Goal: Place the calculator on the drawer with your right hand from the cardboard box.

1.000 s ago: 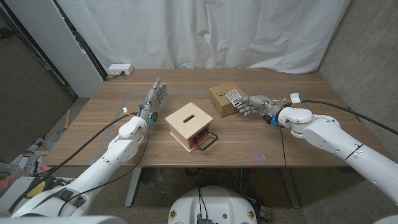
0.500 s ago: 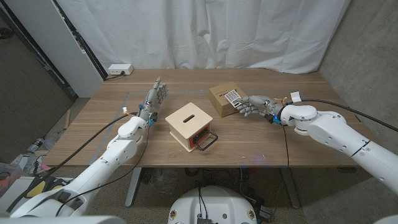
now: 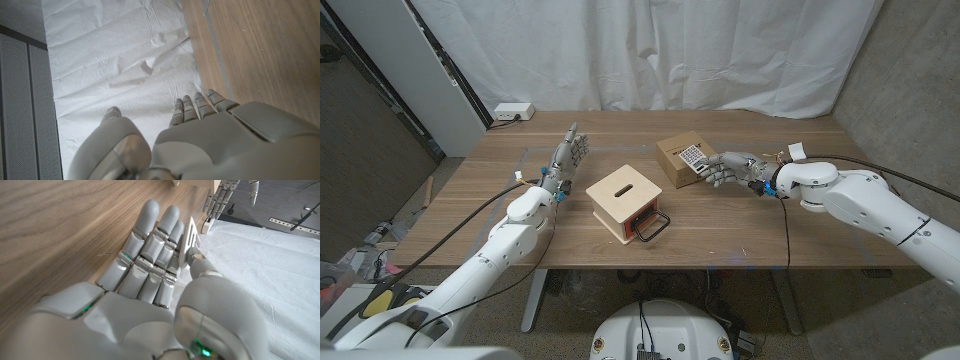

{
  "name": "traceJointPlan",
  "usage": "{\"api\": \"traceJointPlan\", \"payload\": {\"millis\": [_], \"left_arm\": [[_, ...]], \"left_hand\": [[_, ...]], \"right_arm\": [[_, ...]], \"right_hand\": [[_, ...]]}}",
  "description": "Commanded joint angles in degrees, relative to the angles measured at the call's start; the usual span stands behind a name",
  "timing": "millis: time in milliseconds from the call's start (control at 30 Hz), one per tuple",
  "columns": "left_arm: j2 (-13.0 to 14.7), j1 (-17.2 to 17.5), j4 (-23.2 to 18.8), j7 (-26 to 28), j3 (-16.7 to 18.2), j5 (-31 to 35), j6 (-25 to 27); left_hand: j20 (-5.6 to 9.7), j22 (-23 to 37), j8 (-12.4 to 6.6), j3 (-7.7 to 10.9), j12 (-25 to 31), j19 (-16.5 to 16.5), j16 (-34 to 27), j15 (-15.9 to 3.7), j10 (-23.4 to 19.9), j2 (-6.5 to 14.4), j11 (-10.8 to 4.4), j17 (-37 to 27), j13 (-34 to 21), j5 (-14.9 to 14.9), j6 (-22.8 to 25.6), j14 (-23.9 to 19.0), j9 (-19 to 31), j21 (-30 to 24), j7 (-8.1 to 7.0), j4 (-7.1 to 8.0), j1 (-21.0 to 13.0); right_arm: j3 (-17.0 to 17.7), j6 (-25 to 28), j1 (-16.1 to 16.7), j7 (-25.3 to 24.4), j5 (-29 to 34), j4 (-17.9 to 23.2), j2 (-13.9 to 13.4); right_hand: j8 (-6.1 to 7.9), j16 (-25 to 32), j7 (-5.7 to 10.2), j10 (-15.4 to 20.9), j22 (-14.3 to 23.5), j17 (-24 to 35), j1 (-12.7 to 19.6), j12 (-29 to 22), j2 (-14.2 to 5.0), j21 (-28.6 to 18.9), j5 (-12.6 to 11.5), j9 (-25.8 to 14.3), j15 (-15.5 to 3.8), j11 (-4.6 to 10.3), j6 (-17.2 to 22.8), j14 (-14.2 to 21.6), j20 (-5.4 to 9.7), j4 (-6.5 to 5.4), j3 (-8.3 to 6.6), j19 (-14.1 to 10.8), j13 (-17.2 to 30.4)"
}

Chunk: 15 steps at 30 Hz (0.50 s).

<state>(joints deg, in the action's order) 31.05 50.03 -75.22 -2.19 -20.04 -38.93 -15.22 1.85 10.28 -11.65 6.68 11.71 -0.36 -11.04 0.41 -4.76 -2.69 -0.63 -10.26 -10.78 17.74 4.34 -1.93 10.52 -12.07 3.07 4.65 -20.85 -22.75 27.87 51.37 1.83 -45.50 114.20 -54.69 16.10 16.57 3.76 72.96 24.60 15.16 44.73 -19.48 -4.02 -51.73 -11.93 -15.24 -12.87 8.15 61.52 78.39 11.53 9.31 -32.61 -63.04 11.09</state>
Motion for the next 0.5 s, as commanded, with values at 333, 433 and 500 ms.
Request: {"api": "traceJointPlan", "payload": {"millis": [333, 433, 500], "left_arm": [[1.6, 0.6, -2.1, -0.3, 0.7, 0.4, -0.4], [1.8, 1.0, -2.5, -0.2, 0.9, 0.4, -0.6], [1.9, 1.2, -2.7, 0.0, 1.1, 0.4, -0.8]], "left_hand": [[0.58, 0.1, 0.17, -0.49, 0.0, 0.7, 0.1, -0.01, -0.6, 0.7, 0.05, -0.3, -0.1, -0.4, 0.4, -0.7, 0.3, 0.1, 0.0, -0.06, -0.2], [0.56, 0.1, 0.16, -0.51, 0.0, 0.7, 0.0, 0.0, -0.6, 0.7, 0.1, -0.3, -0.1, -0.4, 0.4, -0.8, 0.3, 0.1, -0.04, -0.06, -0.2], [0.57, 0.1, 0.15, -0.53, 0.0, 0.7, 0.0, -0.01, -0.7, 0.7, 0.11, -0.3, -0.1, -0.4, 0.5, -0.8, 0.3, 0.1, -0.04, -0.06, -0.3]], "right_arm": [[0.4, 4.0, 0.4, -0.5, -3.5, 4.9, -3.1], [0.1, 4.6, -0.1, -0.1, -3.5, 5.1, -3.5], [-0.2, 5.4, -0.7, 0.1, -3.8, 5.2, -3.6]], "right_hand": [[0.21, 0.4, 0.05, 0.3, 0.6, 0.0, 1.5, -0.1, -1.4, -0.9, -0.7, -0.5, 0.0, -0.36, 0.3, 0.6, 0.89, -0.09, -1.0, 0.5, 0.4], [0.2, 0.6, -0.04, 0.3, 0.7, 0.0, 1.5, -0.1, -1.42, -1.0, -0.8, -0.6, -0.01, -0.36, 0.4, 0.7, 0.89, -0.1, -1.09, 0.5, 0.5], [0.2, 0.6, -0.04, 0.3, 0.8, 0.0, 1.6, -0.1, -1.44, -1.0, -0.8, -0.6, -0.02, -0.33, 0.3, 0.8, 0.89, -0.09, -1.13, 0.6, 0.4]]}}
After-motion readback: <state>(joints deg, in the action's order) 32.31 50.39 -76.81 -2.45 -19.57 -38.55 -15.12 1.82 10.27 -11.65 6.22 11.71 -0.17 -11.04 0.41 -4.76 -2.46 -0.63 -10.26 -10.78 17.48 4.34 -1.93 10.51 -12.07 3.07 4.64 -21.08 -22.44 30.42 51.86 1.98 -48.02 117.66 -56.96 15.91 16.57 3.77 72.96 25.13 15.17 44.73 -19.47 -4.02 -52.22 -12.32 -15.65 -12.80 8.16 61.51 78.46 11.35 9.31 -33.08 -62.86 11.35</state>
